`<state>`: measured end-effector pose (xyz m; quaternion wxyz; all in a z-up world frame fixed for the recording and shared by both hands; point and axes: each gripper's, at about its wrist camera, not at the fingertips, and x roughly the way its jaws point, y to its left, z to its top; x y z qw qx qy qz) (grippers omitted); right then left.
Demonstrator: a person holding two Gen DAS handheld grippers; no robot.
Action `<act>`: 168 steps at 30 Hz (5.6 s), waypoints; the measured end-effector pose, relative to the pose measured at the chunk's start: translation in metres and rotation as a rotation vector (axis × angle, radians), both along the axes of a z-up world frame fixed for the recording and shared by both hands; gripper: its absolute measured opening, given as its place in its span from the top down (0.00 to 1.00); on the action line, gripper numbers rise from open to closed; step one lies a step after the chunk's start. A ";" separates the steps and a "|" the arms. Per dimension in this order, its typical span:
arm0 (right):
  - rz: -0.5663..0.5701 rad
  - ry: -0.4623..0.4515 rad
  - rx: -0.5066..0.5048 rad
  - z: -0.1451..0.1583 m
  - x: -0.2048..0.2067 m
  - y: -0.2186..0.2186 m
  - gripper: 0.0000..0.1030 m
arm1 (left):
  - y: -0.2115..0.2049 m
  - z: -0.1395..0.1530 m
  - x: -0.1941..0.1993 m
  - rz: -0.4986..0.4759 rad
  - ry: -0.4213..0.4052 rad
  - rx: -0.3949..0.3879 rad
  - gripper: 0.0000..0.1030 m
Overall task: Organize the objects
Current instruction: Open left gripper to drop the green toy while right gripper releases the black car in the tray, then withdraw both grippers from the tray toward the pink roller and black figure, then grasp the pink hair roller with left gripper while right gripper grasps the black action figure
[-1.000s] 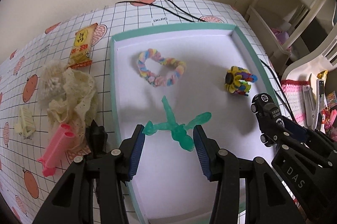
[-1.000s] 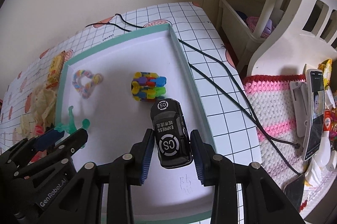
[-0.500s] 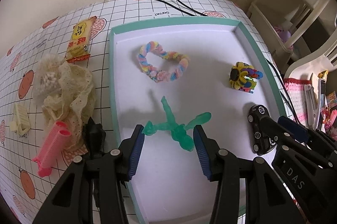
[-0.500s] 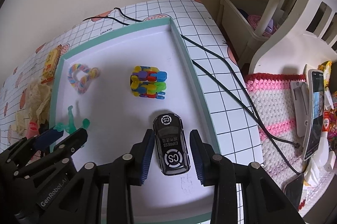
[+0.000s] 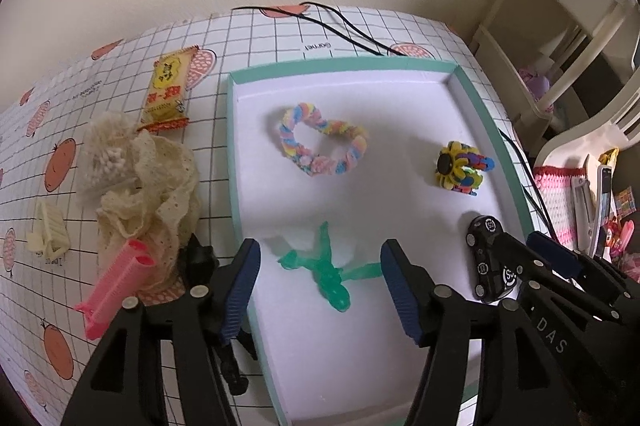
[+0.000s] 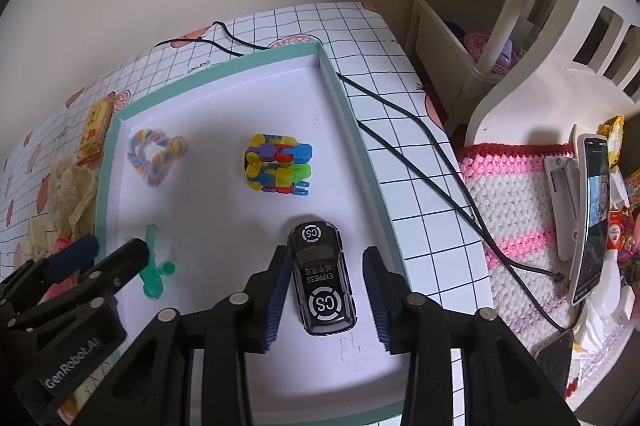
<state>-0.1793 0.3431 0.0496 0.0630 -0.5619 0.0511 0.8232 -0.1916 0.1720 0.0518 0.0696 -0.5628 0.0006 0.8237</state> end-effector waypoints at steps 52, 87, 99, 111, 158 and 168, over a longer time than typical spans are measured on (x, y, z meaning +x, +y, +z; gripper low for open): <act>-0.015 0.107 0.050 0.045 0.005 -0.024 0.00 | -0.083 0.045 0.011 0.196 0.131 0.092 0.01; 0.251 0.063 -0.059 0.018 -0.008 -0.164 0.04 | -0.221 0.017 0.025 0.269 0.062 0.076 0.01; 0.223 0.053 -0.098 0.006 -0.014 -0.163 0.06 | -0.178 -0.019 0.021 0.040 -0.028 -0.042 0.01; 0.368 0.064 -0.159 0.004 -0.010 -0.195 0.34 | -0.164 -0.021 0.017 -0.010 0.012 -0.037 0.01; 0.334 -0.050 -0.170 -0.029 -0.017 -0.201 0.72 | -0.154 -0.035 0.024 -0.116 -0.030 -0.068 0.54; 0.328 -0.036 -0.183 -0.021 -0.011 -0.192 0.72 | -0.153 -0.033 0.029 -0.140 -0.033 -0.050 0.65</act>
